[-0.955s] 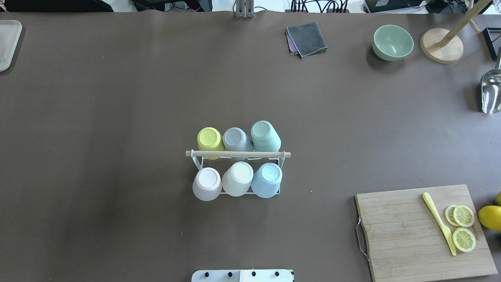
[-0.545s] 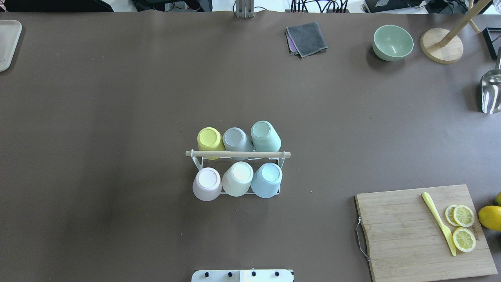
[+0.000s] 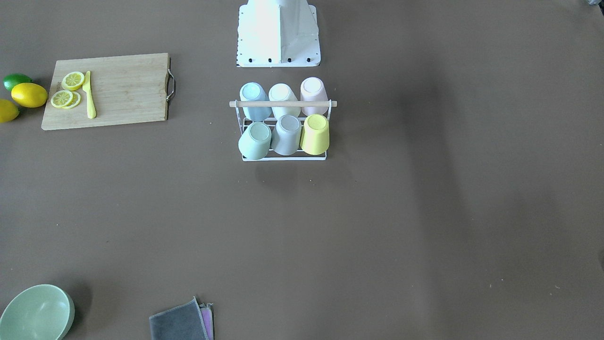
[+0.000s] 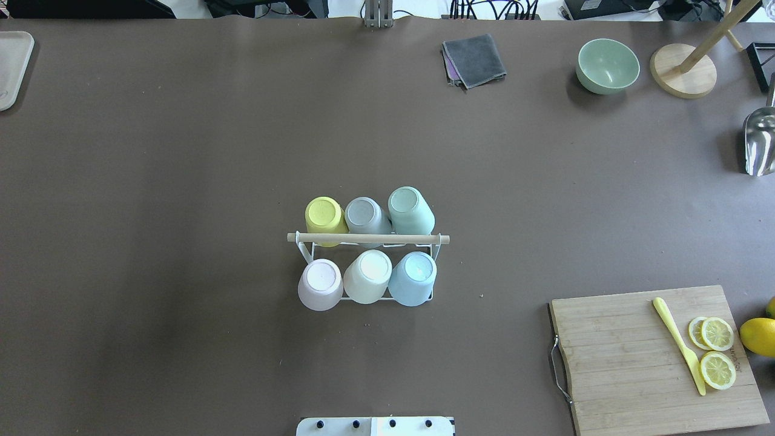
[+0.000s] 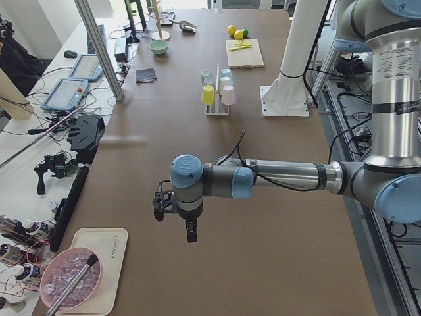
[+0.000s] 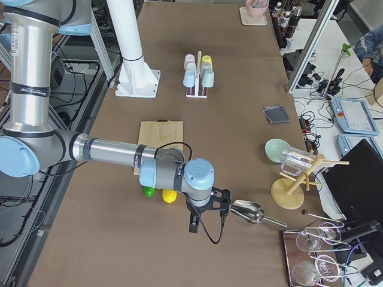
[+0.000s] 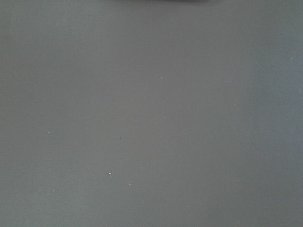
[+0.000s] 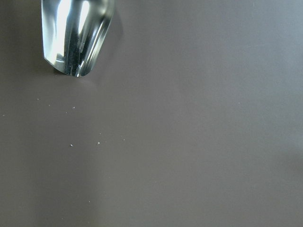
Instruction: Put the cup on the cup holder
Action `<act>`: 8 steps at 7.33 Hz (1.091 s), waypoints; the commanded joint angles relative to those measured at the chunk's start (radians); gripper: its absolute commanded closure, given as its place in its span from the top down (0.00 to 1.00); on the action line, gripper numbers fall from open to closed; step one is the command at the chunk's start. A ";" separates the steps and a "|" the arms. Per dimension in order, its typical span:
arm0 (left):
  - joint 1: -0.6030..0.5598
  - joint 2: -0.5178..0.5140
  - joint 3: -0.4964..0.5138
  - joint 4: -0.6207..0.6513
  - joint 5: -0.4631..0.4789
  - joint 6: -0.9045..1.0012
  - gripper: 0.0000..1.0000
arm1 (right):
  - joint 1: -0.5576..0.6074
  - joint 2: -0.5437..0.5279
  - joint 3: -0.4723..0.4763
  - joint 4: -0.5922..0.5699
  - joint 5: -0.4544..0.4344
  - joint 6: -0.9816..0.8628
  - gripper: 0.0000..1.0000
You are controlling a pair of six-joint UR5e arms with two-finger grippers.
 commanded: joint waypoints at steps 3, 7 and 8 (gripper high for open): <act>0.000 0.000 0.001 0.000 0.001 0.001 0.98 | -0.009 0.000 0.021 -0.001 0.015 0.009 1.00; 0.000 0.000 0.001 0.000 0.005 -0.001 0.98 | -0.009 -0.001 0.029 -0.002 0.015 0.007 1.00; 0.000 0.000 -0.001 0.000 0.005 0.001 0.98 | -0.009 -0.001 0.029 -0.002 0.016 0.006 1.00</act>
